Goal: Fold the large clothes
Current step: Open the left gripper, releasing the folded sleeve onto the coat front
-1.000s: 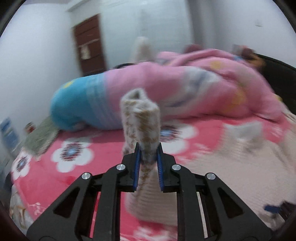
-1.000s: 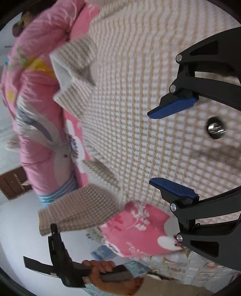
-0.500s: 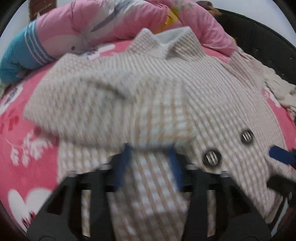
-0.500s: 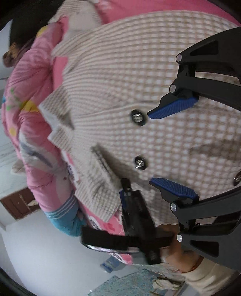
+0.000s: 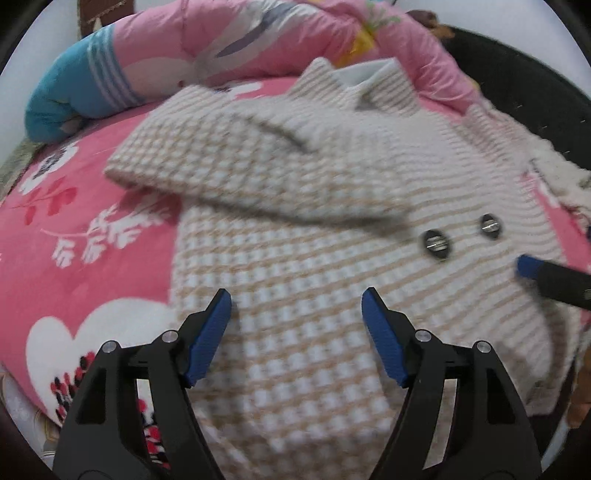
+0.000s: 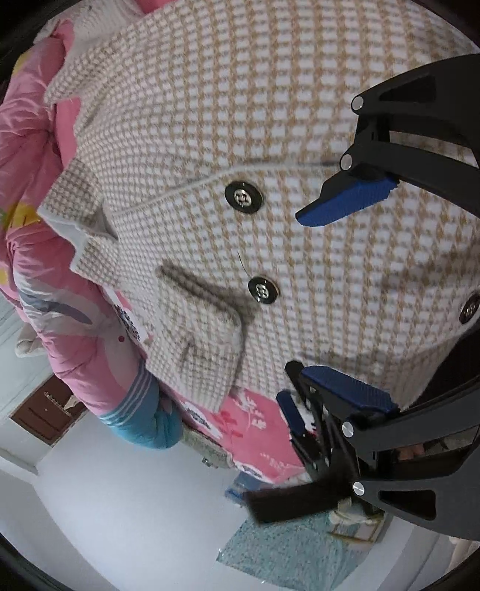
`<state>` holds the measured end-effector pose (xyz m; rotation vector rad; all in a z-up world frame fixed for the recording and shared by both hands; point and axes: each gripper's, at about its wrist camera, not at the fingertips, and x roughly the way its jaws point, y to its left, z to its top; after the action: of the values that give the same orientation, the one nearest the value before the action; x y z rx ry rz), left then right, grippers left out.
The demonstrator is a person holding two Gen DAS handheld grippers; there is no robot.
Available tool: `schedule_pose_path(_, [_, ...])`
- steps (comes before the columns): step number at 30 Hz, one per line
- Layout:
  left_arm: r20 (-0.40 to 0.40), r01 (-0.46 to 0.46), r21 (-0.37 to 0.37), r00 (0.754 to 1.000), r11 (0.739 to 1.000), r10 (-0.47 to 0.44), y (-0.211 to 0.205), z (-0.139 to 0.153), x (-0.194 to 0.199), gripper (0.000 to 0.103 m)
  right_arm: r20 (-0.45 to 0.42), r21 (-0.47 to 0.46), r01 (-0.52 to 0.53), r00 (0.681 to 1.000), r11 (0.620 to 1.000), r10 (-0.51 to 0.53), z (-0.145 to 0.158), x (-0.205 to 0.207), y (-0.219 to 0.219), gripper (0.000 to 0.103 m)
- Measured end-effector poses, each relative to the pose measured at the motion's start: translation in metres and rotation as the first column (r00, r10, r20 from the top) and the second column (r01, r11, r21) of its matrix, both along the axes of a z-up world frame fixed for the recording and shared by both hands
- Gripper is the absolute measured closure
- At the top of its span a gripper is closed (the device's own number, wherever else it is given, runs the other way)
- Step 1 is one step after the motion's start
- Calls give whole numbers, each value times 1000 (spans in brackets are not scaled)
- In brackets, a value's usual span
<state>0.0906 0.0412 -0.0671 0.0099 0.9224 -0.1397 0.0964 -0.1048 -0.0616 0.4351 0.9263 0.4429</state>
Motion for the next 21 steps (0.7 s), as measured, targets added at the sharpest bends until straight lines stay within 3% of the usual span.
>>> schedule_pose_path(11, [31,-68,-63,997,996,70,15,-1,24,33,-20,162,15,1000,987,-12,6,27,-14,27])
schedule_pose_path(14, [37,-82,-92,996,992,85,19,-1,25,33,-39,222,8,999,975,0,6,50,-20,28])
schedule_pose_path(21, [60,-75,-169,994,983,86,29,-9,29,29,-150,333,9,988,943,43,-16,113,-17,40])
